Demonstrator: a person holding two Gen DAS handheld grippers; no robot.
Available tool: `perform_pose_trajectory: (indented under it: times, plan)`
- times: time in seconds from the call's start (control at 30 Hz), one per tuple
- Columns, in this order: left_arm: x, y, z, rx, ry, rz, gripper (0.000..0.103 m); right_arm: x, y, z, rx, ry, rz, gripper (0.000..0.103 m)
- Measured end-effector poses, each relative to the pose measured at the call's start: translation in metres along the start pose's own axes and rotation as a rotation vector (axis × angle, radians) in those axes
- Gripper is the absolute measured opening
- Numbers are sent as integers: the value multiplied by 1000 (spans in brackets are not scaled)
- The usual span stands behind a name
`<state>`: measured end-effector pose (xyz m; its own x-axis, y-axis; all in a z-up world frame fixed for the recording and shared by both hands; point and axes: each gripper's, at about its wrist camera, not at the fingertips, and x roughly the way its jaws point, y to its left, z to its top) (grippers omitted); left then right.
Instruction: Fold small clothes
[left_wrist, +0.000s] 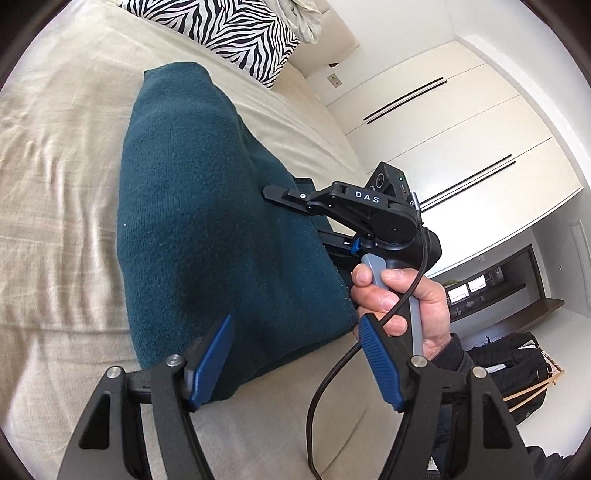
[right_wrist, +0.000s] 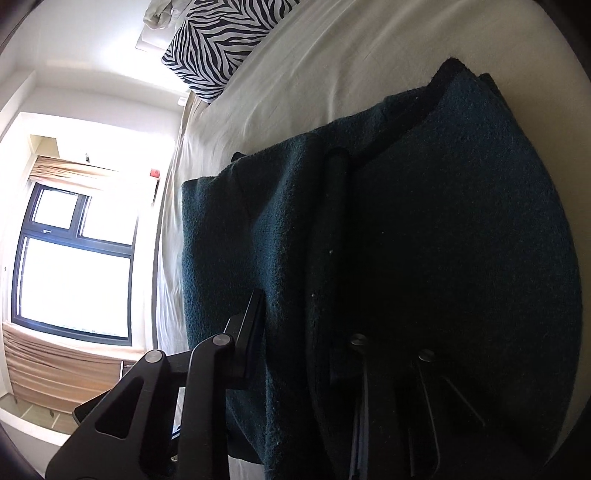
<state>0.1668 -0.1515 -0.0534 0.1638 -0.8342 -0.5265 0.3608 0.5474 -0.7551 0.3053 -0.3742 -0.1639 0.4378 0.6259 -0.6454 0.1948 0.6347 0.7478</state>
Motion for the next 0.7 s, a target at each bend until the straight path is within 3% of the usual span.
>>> perform_pose_trajectory:
  times: [0.17,0.23,0.3,0.43,0.63,0.7]
  plan:
    - [-9,2,1,10,-6,10,72,-18,6,-4,-48,-45,-79,23]
    - [-10,3,4,13,-12,18,72,-37,12,-9,-70,-80,-120,29]
    - [-8,4,7,7,-18,19,72,-57,17,-16,-88,-107,-124,45]
    - [-4,4,10,3,-22,23,72,-70,32,-36,-166,-77,-119,46]
    - [-1,3,12,6,-13,33,72,-58,29,-58,-159,-9,-122,43]
    - [1,4,13,2,-10,38,72,-51,24,-66,-165,26,-157,31]
